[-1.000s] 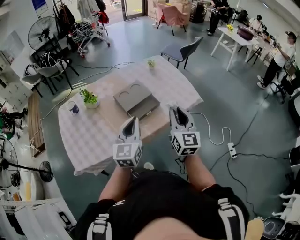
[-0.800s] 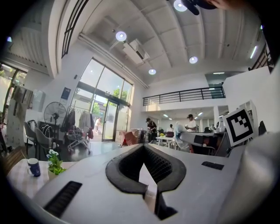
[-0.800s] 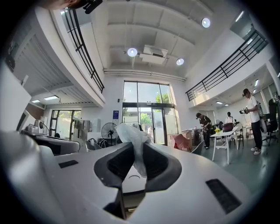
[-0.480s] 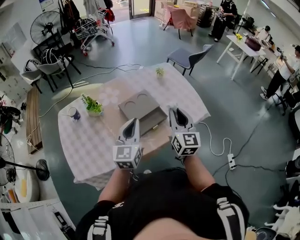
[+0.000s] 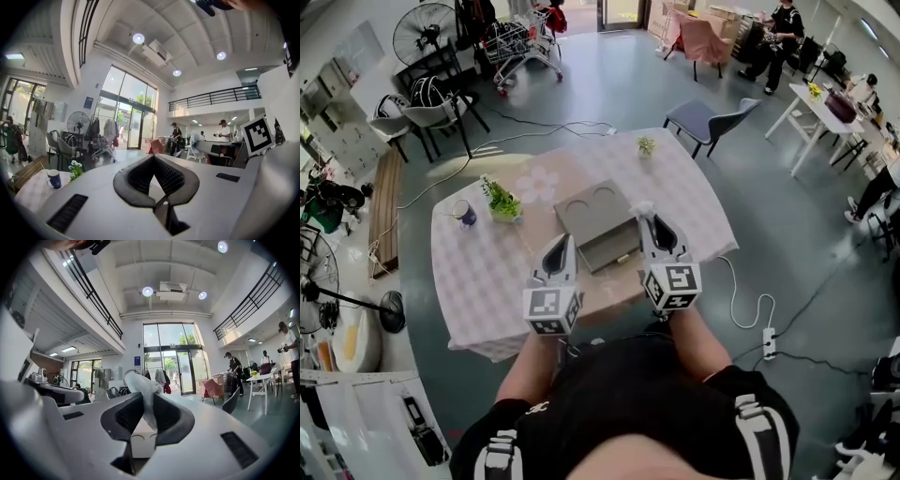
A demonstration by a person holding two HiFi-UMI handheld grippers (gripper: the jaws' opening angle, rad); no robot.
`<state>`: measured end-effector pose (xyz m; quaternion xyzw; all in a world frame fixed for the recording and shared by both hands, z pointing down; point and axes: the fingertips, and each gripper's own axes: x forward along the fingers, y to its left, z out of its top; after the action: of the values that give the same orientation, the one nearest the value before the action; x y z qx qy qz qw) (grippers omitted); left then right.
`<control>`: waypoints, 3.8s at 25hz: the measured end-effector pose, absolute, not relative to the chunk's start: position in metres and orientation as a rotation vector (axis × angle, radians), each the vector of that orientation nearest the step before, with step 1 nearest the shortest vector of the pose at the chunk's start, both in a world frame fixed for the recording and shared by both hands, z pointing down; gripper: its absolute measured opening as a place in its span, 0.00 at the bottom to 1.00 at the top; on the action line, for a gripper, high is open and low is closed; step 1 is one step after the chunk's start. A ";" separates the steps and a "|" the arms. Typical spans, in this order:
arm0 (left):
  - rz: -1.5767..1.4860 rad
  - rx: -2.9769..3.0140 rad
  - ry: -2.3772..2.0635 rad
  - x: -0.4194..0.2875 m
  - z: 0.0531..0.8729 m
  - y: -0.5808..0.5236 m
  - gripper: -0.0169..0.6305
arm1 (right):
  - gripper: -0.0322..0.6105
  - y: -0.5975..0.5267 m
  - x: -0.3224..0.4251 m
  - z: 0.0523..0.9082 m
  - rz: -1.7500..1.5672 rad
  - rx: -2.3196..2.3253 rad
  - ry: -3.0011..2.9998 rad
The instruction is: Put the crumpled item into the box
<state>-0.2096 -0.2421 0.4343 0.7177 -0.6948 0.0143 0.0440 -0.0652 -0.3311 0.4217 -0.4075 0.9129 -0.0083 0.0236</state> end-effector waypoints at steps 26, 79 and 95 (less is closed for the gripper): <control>0.042 1.678 -2.554 -0.202 0.428 -0.268 0.03 | 0.14 -0.413 -0.097 0.430 -0.095 -0.651 3.043; 0.141 1.387 -2.641 -0.234 0.461 -0.206 0.03 | 0.15 -0.362 -0.122 0.704 0.491 -0.047 4.051; 0.182 1.318 -2.687 -0.243 0.455 -0.198 0.03 | 0.15 -0.396 -0.132 0.736 0.528 -0.160 4.155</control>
<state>-0.2434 -0.1985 0.4552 0.4384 -0.8939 0.0604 0.0715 -0.1316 -0.3958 0.7363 -0.0330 0.8579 0.1090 -0.5010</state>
